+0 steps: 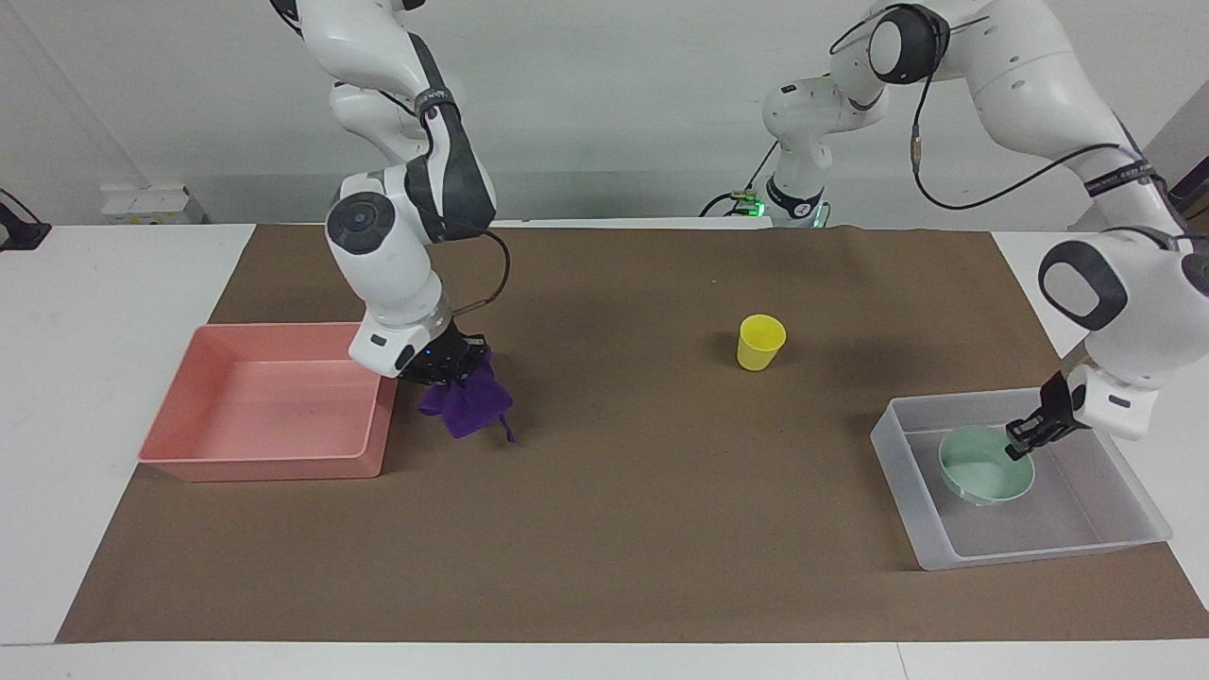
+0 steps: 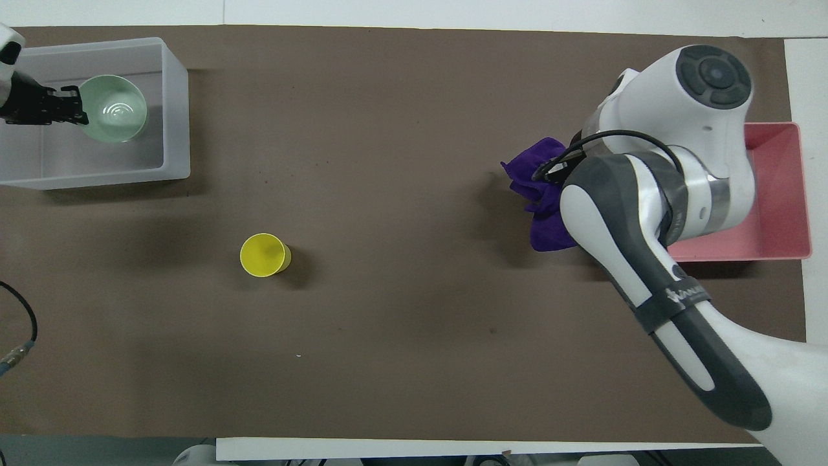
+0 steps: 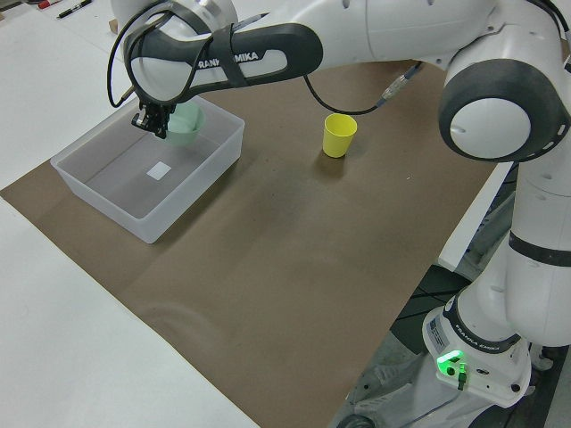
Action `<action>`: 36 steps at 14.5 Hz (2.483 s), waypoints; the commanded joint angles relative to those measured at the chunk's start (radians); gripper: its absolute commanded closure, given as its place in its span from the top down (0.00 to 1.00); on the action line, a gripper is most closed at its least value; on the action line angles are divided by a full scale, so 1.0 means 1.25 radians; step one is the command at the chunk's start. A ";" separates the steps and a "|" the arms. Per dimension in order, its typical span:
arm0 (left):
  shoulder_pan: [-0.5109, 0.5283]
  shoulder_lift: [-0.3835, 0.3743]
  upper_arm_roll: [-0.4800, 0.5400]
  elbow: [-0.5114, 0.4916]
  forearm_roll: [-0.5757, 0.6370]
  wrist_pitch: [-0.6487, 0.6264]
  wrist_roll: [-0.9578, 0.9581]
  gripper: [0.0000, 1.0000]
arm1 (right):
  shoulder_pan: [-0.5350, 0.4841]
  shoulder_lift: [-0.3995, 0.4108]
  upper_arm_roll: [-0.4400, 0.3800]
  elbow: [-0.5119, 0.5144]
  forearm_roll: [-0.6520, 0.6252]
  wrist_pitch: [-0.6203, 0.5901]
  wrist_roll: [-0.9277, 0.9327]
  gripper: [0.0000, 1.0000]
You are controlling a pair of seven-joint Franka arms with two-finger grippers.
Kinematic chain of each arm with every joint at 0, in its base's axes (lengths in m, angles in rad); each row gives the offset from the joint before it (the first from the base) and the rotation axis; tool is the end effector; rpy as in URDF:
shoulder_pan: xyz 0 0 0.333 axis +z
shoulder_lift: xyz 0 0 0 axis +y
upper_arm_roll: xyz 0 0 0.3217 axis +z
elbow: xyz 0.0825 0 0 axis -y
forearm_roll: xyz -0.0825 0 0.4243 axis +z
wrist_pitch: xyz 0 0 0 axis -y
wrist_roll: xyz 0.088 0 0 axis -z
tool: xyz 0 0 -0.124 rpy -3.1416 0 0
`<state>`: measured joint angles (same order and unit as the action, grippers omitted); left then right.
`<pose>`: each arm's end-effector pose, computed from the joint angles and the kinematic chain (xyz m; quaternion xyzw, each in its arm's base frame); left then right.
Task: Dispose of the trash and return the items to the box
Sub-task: 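Release the bowl in the clear box while the right gripper carries the cloth, then reach the left gripper to the yellow cup while the right gripper releases the cloth, then carry the yellow cup into the clear box with the left gripper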
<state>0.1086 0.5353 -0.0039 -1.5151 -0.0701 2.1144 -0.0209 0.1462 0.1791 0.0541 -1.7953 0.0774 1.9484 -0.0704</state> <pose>0.7417 0.0741 0.3270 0.9958 0.0801 0.0333 0.0302 0.6320 0.1334 0.4183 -0.9919 -0.1198 0.0155 0.0397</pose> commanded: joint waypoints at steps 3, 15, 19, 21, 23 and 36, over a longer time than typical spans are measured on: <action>0.014 0.010 -0.004 0.014 -0.004 -0.046 0.002 0.99 | -0.060 -0.024 0.006 0.117 -0.017 -0.156 -0.010 0.00; -0.300 -0.513 -0.013 -0.557 -0.002 -0.111 -0.203 1.00 | -0.274 -0.079 0.007 -0.126 -0.034 0.016 -0.210 0.01; -0.369 -0.530 -0.015 -0.656 -0.002 0.004 -0.280 1.00 | -0.285 -0.076 0.007 -0.201 -0.034 0.094 -0.206 0.11; -0.379 -0.508 -0.014 -0.701 -0.002 0.102 -0.277 0.99 | -0.285 -0.070 0.007 -0.201 -0.034 0.097 -0.204 0.28; -0.384 -0.495 -0.014 -0.708 -0.003 0.131 -0.269 0.01 | -0.280 -0.067 0.007 -0.192 -0.034 0.096 -0.204 0.62; -0.237 -0.333 -0.005 -0.217 -0.002 -0.169 -0.217 0.00 | -0.186 -0.136 0.025 0.040 -0.029 -0.270 0.000 0.99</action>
<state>-0.2702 -0.0096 -0.0131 -2.0408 -0.0711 2.0395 -0.3453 -0.0843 0.0364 0.0803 -1.7814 0.0459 1.6795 -0.1082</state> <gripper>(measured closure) 0.965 0.004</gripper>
